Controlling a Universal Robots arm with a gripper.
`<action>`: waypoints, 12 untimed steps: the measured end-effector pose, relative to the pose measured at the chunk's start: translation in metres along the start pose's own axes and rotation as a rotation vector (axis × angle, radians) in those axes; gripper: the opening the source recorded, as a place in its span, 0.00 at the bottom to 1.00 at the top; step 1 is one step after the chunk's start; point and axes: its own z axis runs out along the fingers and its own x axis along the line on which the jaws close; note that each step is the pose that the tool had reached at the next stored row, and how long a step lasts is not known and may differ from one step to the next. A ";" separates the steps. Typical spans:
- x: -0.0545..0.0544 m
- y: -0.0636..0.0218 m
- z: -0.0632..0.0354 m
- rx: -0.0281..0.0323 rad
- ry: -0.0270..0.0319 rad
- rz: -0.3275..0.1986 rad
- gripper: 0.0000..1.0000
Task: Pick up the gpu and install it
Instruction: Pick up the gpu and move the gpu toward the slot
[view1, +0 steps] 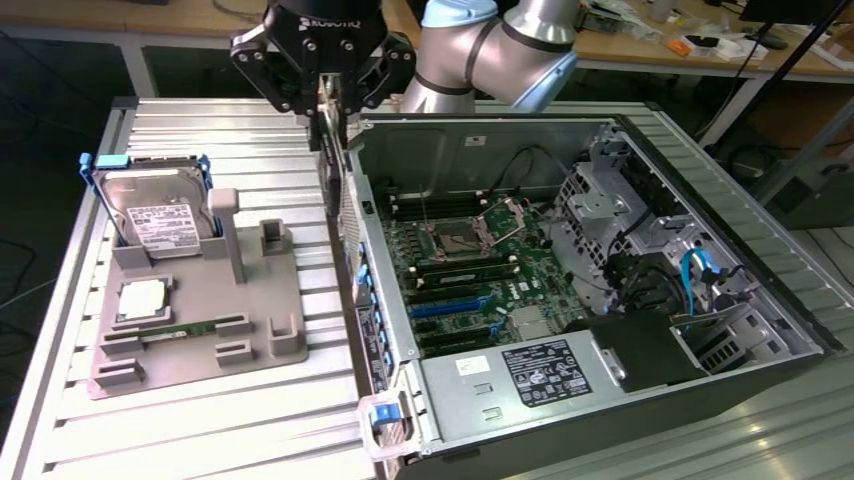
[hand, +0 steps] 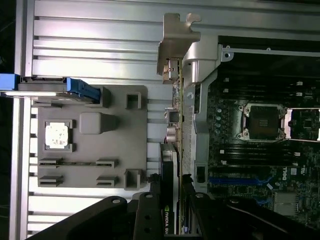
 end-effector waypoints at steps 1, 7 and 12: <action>-0.003 -0.0001 0.0001 -0.0004 0.0000 0.000 0.27; -0.018 -0.0008 0.0005 -0.0030 -0.0001 0.000 0.27; -0.029 -0.0013 0.0008 -0.0055 -0.0002 0.000 0.27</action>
